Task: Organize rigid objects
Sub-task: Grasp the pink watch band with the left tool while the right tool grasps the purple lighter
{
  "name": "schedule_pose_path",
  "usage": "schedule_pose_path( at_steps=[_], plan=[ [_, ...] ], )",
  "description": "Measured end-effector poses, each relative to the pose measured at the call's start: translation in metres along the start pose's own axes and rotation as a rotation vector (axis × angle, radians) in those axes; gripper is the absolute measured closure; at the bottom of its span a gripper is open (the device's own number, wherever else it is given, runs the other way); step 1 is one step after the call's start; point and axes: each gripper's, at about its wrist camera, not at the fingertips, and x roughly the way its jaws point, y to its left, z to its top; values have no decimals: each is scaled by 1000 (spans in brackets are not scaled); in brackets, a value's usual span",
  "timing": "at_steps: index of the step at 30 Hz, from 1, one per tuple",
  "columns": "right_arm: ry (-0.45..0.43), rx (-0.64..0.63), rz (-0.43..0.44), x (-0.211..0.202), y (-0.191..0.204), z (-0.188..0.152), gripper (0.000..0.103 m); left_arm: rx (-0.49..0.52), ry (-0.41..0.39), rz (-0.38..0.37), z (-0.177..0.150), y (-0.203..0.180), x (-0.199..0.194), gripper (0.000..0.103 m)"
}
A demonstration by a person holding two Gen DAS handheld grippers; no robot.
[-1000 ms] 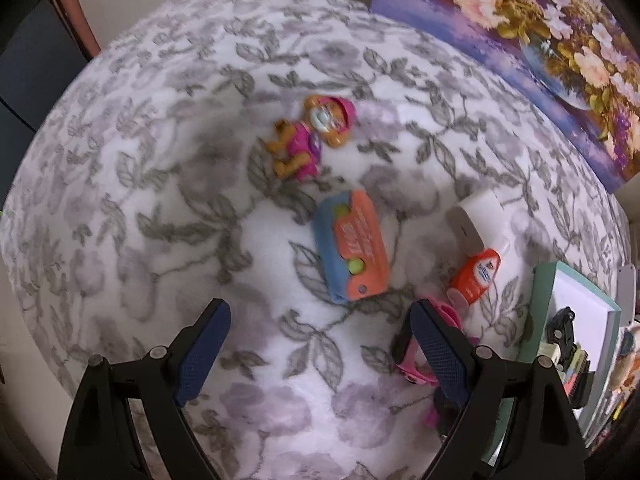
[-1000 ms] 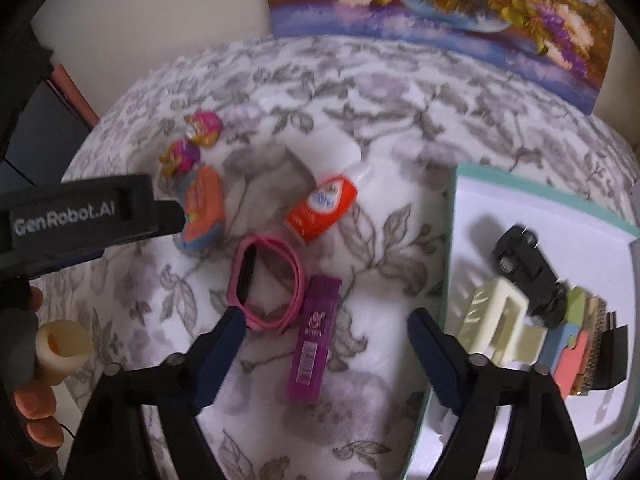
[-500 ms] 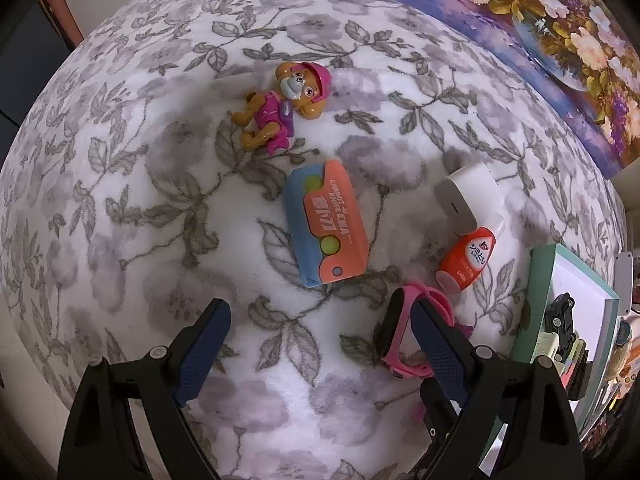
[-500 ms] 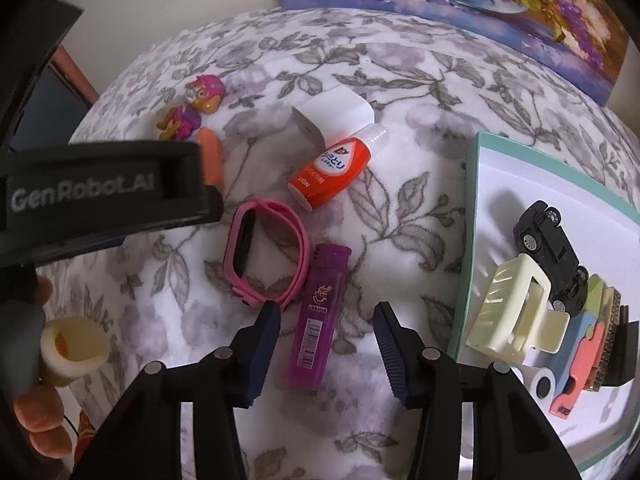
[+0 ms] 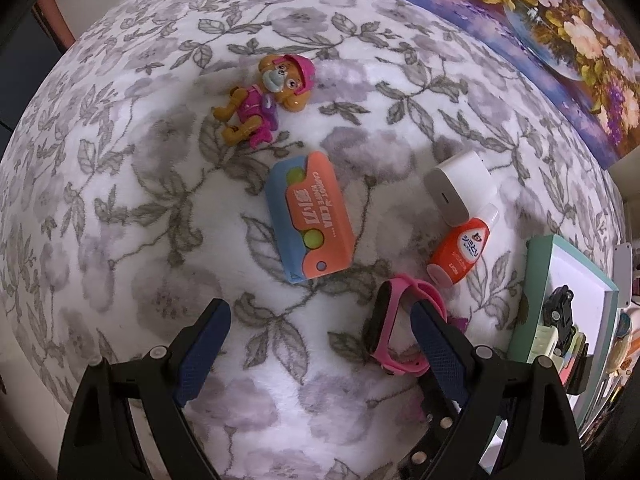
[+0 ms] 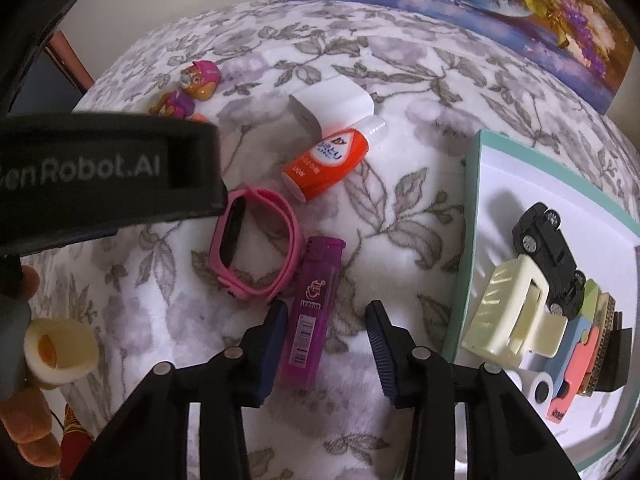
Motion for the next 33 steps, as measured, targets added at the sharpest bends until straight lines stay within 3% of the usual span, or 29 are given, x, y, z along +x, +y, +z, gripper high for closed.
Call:
schedule_pose_path(
  at_steps=[9,16,23,26,28,33],
  plan=[
    [-22,81,31,4,-18,9,79,47,5,16,-2,-19,18,12],
    [-26,109,57,3,-26,8,81,87,31,31,-6,-33,37,39],
    [-29,109,60,4,-26,9,80,127,-5,65,-9,-47,43,43],
    [-31,114,63,5,-25,9,80,132,-13,61,-9,-49,42,56],
    [-31,115,63,2,-27,7,81,134,-18,53,-10,-51,37,73],
    [-34,134,72,3,-29,8,82,131,-17,33,-8,-47,30,91]
  ],
)
